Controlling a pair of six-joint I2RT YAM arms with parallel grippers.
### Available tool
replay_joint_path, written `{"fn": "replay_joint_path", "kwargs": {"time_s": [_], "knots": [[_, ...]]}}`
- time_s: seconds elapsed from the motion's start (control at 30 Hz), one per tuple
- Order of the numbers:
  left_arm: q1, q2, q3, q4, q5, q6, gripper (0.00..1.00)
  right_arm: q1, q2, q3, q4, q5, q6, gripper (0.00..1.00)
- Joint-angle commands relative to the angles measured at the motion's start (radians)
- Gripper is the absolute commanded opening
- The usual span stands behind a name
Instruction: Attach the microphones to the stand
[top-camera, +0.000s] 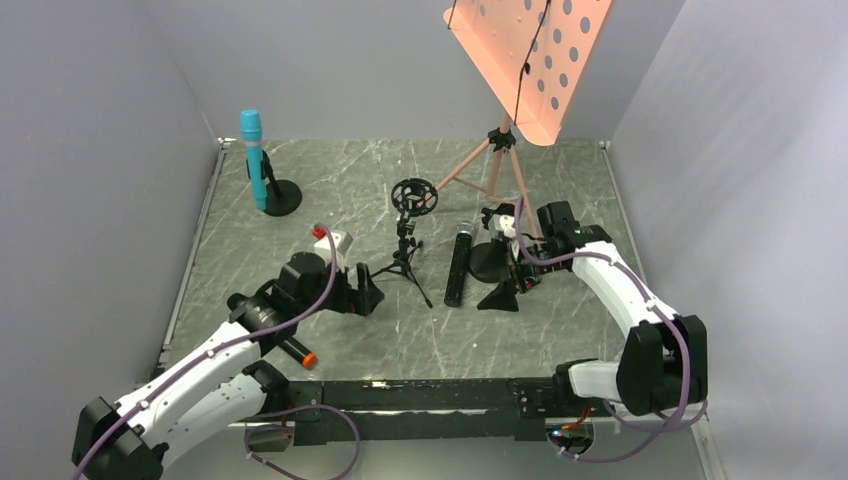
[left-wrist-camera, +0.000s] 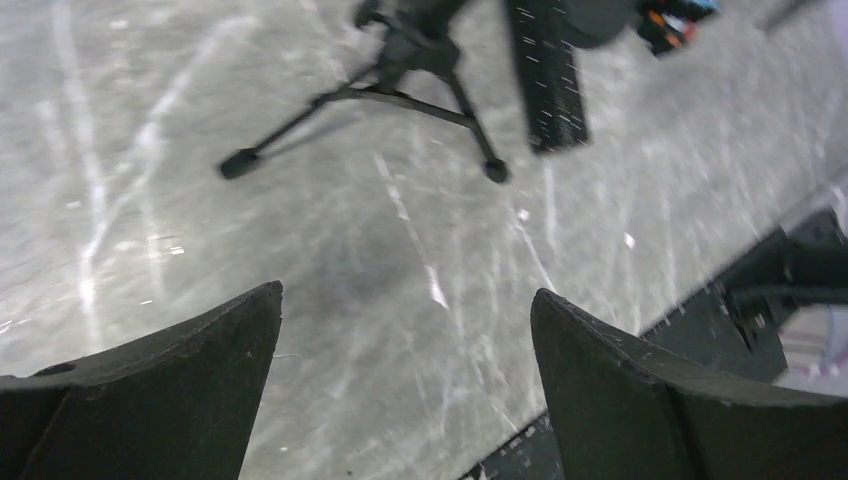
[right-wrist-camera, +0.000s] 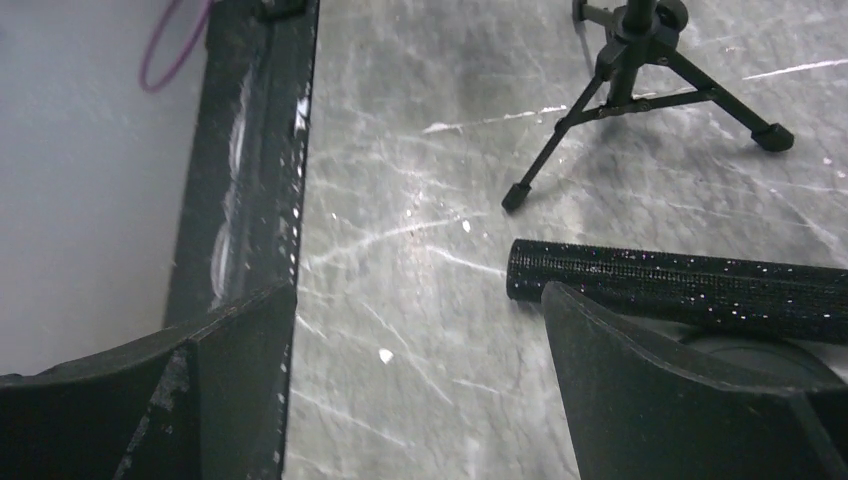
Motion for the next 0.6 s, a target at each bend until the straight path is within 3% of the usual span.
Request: {"fn": "replay_joint_path", "kwargs": {"time_s": [0.0,0.07,0.17,0.37,0.47,0.57], "knots": [[-0.107,-0.093,-0.040,0.110,0.095,0.047,0.98,0.007,0.038,0.047,0.113,-0.039,0.283,1.00],[-0.141,-0.102,-0.051,0.107,0.050,0.037,0.98,0.022,-0.002,0.009,0.277,0.109,0.497,1.00],[-0.151,-0.089,-0.065,0.104,0.010,0.020,0.99,0.081,-0.078,-0.018,0.370,0.317,0.632,1.00],[-0.153,-0.073,-0.054,0.108,-0.045,0.007,0.99,0.321,-0.077,0.019,0.391,0.806,1.043,1.00],[-0.156,-0.087,-0.041,0.071,-0.085,0.016,0.99,0.423,-0.061,0.016,0.416,0.878,1.173,1.00],[-0.157,-0.117,-0.030,0.011,-0.112,0.023,0.99,0.431,-0.060,-0.002,0.467,0.948,1.265,1.00]]}}
